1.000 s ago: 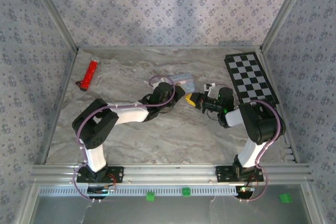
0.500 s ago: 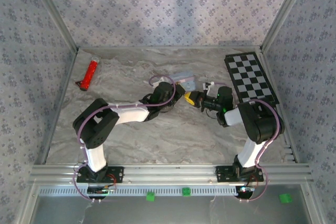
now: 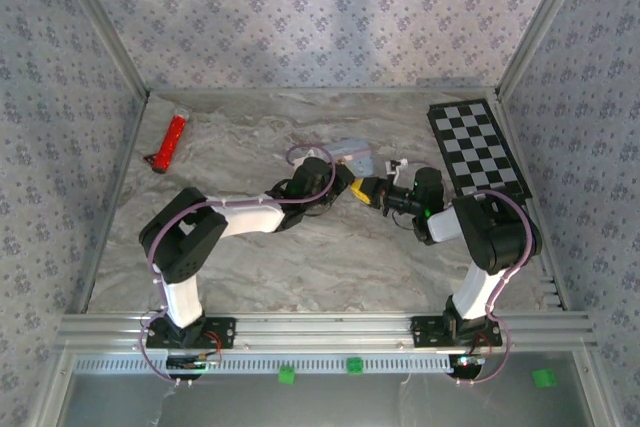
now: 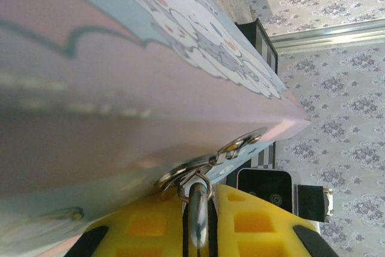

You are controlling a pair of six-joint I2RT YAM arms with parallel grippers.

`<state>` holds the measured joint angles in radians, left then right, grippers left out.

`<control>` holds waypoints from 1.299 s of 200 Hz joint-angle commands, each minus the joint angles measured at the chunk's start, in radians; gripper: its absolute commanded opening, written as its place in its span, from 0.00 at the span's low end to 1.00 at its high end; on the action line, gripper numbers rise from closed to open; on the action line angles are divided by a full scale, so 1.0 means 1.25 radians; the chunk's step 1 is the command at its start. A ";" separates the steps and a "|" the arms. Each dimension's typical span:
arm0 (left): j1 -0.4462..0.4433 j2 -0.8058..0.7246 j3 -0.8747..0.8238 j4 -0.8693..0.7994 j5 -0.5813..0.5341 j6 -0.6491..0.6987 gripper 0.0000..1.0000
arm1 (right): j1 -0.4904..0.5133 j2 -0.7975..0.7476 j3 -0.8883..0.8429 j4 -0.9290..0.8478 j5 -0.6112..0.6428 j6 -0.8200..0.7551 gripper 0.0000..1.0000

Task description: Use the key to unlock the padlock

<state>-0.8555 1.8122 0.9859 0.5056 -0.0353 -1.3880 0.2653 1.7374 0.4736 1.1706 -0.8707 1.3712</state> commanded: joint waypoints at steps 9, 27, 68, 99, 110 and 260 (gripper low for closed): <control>-0.117 -0.073 -0.022 0.040 0.289 0.018 0.00 | -0.031 0.001 0.020 0.050 0.182 -0.026 0.05; -0.106 -0.081 -0.034 0.038 0.281 0.017 0.00 | -0.031 -0.007 0.007 0.054 0.187 -0.026 0.07; -0.085 -0.103 -0.057 0.041 0.260 0.015 0.00 | -0.036 -0.047 -0.017 -0.005 0.198 -0.063 0.11; -0.081 -0.110 -0.054 0.042 0.256 0.017 0.00 | -0.030 -0.048 -0.017 0.003 0.195 -0.056 0.10; -0.081 -0.111 -0.051 0.041 0.252 0.017 0.00 | -0.024 -0.046 -0.015 0.015 0.190 -0.045 0.08; -0.021 -0.154 -0.167 0.115 0.027 -0.108 0.00 | 0.180 -0.527 -0.051 -0.654 0.644 -0.288 0.00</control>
<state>-0.8879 1.6676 0.7773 0.5549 0.0792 -1.4612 0.4305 1.1378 0.3740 0.5766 -0.2897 1.0843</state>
